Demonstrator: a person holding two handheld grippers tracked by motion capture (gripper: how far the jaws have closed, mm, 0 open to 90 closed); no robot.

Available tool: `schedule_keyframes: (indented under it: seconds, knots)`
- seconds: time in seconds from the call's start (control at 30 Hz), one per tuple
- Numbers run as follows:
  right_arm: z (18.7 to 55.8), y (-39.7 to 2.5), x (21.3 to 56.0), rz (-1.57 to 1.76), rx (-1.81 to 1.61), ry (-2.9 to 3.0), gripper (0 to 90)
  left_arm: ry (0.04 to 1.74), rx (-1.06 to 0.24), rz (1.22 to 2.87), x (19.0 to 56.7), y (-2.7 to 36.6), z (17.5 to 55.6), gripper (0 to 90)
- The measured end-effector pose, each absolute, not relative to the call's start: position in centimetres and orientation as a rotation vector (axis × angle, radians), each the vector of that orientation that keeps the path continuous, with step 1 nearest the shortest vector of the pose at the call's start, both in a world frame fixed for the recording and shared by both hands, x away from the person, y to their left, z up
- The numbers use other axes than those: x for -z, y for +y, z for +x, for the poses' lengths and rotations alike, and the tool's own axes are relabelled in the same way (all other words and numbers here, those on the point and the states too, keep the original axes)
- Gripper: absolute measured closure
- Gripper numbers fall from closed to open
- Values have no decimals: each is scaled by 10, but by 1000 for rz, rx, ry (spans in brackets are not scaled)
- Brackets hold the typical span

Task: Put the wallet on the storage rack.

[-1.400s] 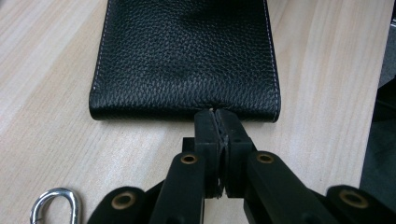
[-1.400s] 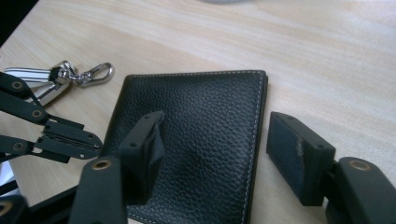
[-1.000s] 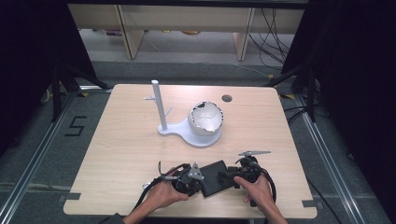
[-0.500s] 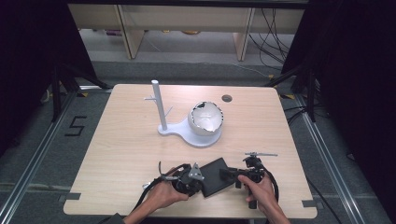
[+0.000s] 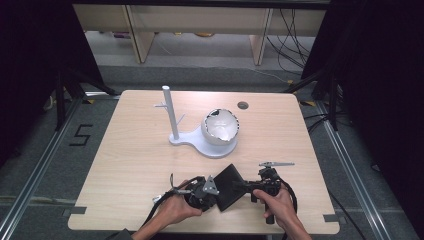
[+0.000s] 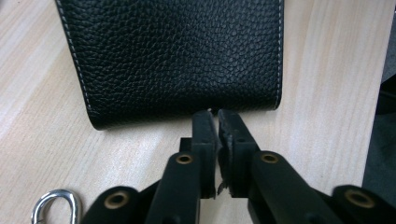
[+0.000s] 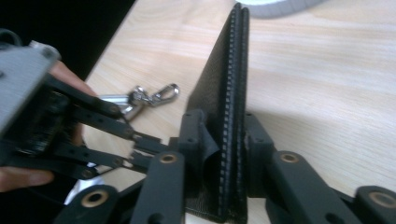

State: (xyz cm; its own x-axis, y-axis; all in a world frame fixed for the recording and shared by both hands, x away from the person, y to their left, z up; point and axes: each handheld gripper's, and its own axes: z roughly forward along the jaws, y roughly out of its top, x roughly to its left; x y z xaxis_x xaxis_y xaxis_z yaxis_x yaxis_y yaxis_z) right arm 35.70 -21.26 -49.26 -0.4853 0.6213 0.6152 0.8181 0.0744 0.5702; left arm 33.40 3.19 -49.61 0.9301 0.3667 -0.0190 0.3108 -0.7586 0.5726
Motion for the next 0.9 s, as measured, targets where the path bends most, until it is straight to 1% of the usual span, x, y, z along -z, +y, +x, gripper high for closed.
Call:
schedule_keyframes:
  seconds: [0.03, 0.1, 0.13, 0.17, 0.2, 0.23, 0.27, 0.33, 0.37, 0.43, 0.63, 0.73, 0.77, 0.9]
  knots:
    - [357, -213, 493, -1462, 1371, -2137, 751, 481, -125, 2490, 496, 32, 334, 821]
    - [356, -210, 490, -1454, 1394, -2123, 776, 476, -103, 2491, 495, 32, 332, 721]
    - [356, -210, 490, -1442, 1413, -2118, 779, 476, -103, 2491, 495, 32, 332, 690]
    - [356, -210, 490, -1442, 1413, -2118, 779, 472, -132, 2493, 493, 34, 331, 690]
    - [355, -208, 489, -1441, 1415, -2126, 782, 467, -138, 2492, 491, 35, 330, 663]
    - [355, -207, 487, -1421, 1422, -2138, 786, 467, -132, 2493, 488, 38, 330, 608]
    - [355, -206, 487, -1415, 1429, -2145, 787, 474, -147, 2493, 482, 44, 330, 582]
    - [355, -206, 486, -1409, 1434, -2146, 788, 485, -143, 2482, 479, 48, 329, 569]
    - [354, -204, 482, -1406, 1435, -2155, 789, 503, -151, 2470, 474, 54, 327, 527]
    - [353, -203, 479, -1393, 1445, -2150, 791, 518, -154, 2458, 468, 62, 325, 486]
    - [354, -202, 469, -1348, 1474, -2186, 792, 529, -182, 2460, 459, 82, 315, 404]
    - [356, -201, 463, -1334, 1481, -2177, 792, 552, -193, 2455, 458, 95, 310, 392]
    - [359, -201, 459, -1312, 1483, -2207, 792, 590, -196, 2420, 459, 97, 307, 371]
    - [363, -201, 451, -1336, 1461, -2196, 791, 623, -219, 2402, 456, 113, 303, 353]
